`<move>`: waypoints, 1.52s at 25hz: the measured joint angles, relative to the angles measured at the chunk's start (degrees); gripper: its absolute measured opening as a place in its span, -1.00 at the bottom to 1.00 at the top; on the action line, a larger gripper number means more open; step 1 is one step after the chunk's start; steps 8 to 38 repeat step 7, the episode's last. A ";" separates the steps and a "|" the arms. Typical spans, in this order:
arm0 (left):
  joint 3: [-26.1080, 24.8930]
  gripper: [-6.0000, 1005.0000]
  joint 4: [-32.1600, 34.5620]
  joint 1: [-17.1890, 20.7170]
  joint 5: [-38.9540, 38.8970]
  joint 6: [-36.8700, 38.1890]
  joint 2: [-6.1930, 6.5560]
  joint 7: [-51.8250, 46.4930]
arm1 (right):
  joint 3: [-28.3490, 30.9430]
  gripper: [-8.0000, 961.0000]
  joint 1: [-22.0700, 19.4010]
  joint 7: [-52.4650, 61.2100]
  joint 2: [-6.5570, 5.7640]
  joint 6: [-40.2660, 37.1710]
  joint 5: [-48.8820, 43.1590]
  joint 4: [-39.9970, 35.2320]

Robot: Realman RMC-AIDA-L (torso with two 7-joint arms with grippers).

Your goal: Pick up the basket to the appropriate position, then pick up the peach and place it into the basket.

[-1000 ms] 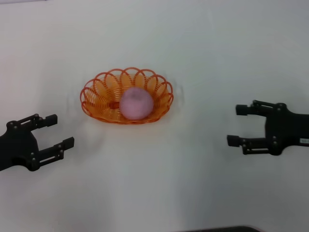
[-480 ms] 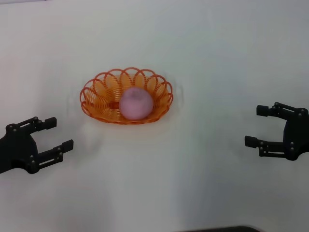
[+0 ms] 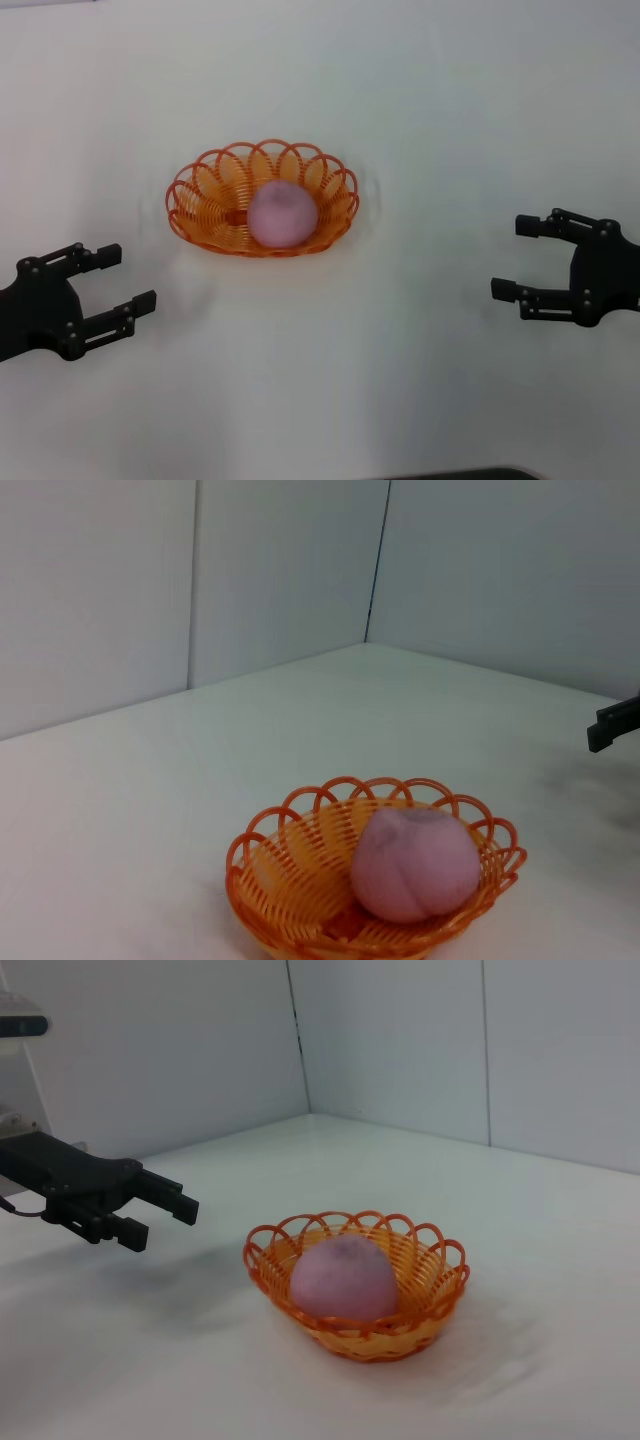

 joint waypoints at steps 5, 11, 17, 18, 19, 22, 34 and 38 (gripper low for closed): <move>0.10 0.44 -0.80 -0.31 0.00 -0.20 0.13 0.00 | 0.07 0.91 0.48 -0.02 0.03 0.43 0.00 0.03; 0.10 0.44 -0.82 -0.34 0.00 -0.22 0.15 0.00 | 0.06 0.91 0.62 -0.03 0.03 0.60 0.00 0.03; 0.10 0.44 -0.82 -0.34 0.00 -0.22 0.15 0.00 | 0.06 0.91 0.62 -0.03 0.03 0.60 0.00 0.03; 0.10 0.44 -0.82 -0.34 0.00 -0.22 0.15 0.00 | 0.06 0.91 0.62 -0.03 0.03 0.60 0.00 0.03; 0.10 0.44 -0.82 -0.34 0.00 -0.22 0.15 0.00 | 0.06 0.91 0.62 -0.03 0.03 0.60 0.00 0.03; 0.10 0.44 -0.82 -0.34 0.00 -0.22 0.15 0.00 | 0.06 0.91 0.62 -0.03 0.03 0.60 0.00 0.03; 0.10 0.44 -0.82 -0.34 0.00 -0.22 0.15 0.00 | 0.06 0.91 0.62 -0.03 0.03 0.60 0.00 0.03; 0.10 0.44 -0.82 -0.34 0.00 -0.22 0.15 0.00 | 0.06 0.91 0.62 -0.03 0.03 0.60 0.00 0.03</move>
